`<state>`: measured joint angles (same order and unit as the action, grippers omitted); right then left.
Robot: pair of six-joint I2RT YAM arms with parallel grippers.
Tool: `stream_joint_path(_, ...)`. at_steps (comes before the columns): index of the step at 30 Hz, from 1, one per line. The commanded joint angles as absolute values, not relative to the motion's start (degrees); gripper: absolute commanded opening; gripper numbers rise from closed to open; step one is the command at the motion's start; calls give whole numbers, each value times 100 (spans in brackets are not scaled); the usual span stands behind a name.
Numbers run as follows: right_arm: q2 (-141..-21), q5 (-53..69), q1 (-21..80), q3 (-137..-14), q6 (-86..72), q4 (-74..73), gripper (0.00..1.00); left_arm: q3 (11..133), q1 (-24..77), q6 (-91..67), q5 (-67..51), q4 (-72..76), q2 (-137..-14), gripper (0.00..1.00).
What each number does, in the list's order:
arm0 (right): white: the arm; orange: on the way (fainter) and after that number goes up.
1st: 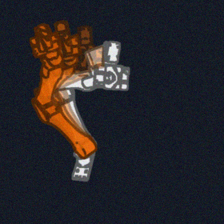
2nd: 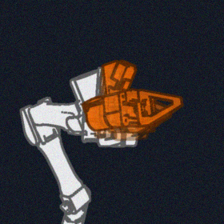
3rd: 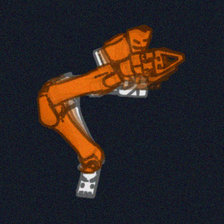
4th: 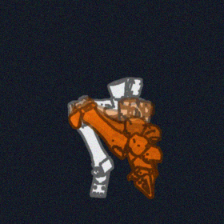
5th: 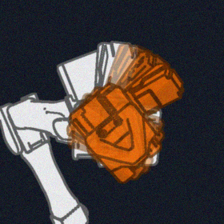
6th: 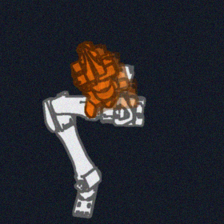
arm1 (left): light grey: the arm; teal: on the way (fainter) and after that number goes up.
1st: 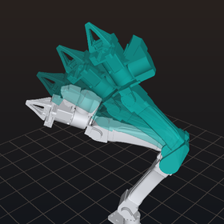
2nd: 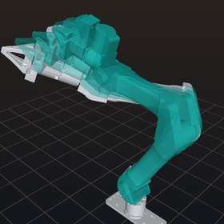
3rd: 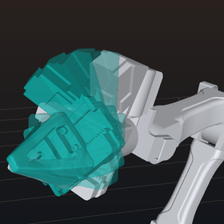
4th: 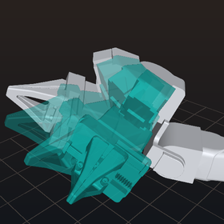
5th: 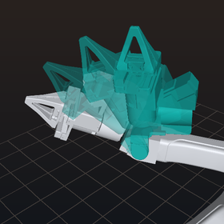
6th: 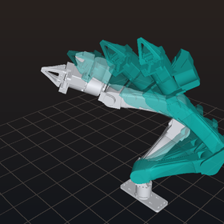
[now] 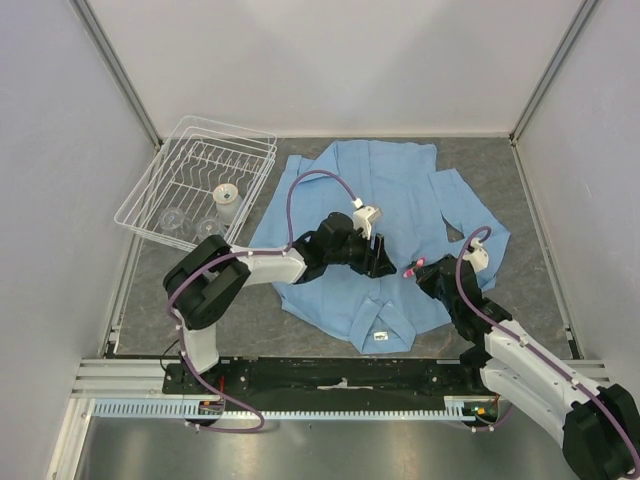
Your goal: Remove the brooch from the garment
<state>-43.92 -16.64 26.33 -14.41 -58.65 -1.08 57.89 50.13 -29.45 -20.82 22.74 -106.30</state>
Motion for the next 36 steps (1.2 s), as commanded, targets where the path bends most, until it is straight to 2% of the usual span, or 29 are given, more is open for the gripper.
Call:
stream_joint_path(1, -4447, -1574, 2593, -1380, -6275, -773, 5, 6117, 4992, -3050, -2355, 2443, -10722, 60)
stream_joint_path(5, -4579, -1503, 2593, -1520, -6328, -1185, 6, 6231, 4992, -3076, -2522, 2461, -10907, 54)
stream_joint_path(9, -4544, -1591, 2593, -1600, -6179, -1441, 15, 6293, 5001, -3094, -2654, 2531, -11039, 50)
stream_joint_path(17, -4456, -1670, 2584, -1784, -5731, -1635, 20, 6214, 5010, -3173, -2935, 2900, -11302, 43)
stream_joint_path(28, -4508, -1617, 2444, -2136, -5142, -1784, 38, 6205, 5071, -3129, -2953, 2988, -11373, 40)
stream_joint_path(36, -4737, -1521, 2294, -2320, -4869, -1723, 39, 6179, 5080, -3120, -2927, 2988, -11382, 40)
